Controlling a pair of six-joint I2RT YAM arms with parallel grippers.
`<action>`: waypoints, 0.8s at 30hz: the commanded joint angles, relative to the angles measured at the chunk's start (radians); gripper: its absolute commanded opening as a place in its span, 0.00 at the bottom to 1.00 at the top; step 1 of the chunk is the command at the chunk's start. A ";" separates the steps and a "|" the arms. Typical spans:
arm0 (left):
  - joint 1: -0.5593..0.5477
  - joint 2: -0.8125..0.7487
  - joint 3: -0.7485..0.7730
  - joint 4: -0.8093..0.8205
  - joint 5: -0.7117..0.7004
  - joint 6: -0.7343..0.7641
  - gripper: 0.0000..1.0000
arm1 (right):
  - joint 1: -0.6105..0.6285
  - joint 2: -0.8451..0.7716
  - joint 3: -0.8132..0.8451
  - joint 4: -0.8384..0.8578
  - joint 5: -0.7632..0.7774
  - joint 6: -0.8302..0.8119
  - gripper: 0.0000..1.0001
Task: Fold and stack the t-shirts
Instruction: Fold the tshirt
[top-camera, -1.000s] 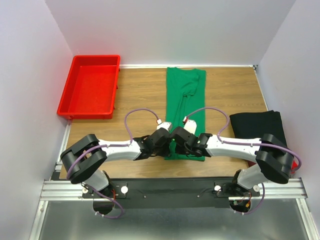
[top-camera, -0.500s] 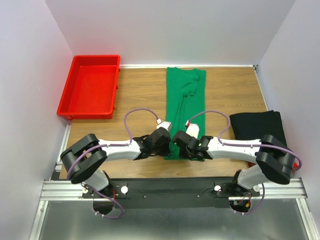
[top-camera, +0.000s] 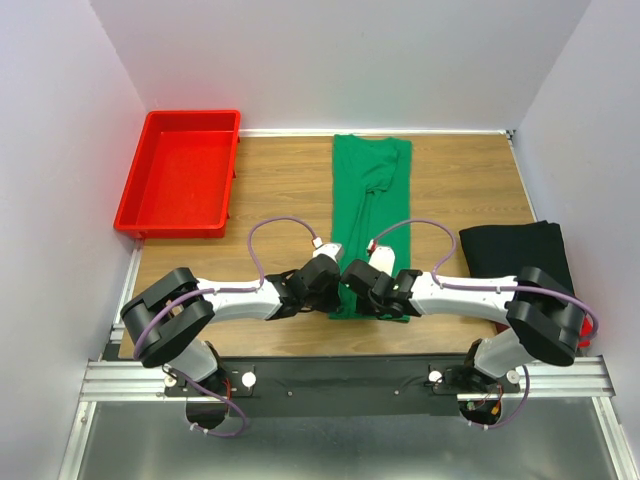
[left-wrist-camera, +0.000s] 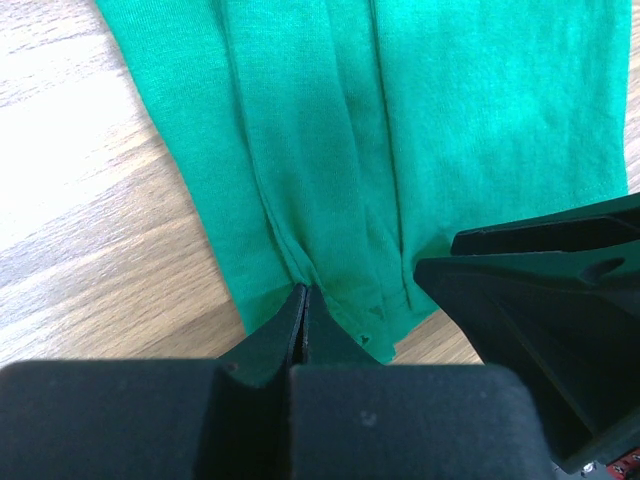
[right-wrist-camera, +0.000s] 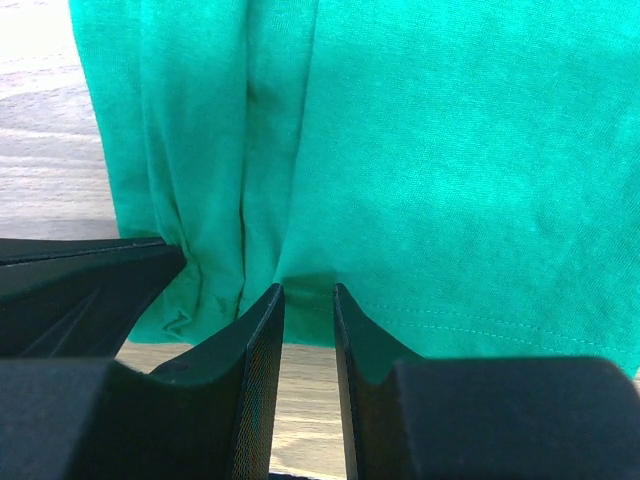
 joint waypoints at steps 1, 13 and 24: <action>0.008 0.012 -0.021 -0.015 -0.001 0.014 0.00 | 0.013 0.004 0.035 -0.020 0.036 0.001 0.33; 0.009 0.014 -0.021 -0.009 0.008 0.022 0.00 | 0.033 0.034 0.056 -0.020 0.035 -0.004 0.34; 0.018 0.009 -0.030 -0.003 0.023 0.028 0.00 | 0.042 0.059 0.038 -0.022 0.042 0.007 0.33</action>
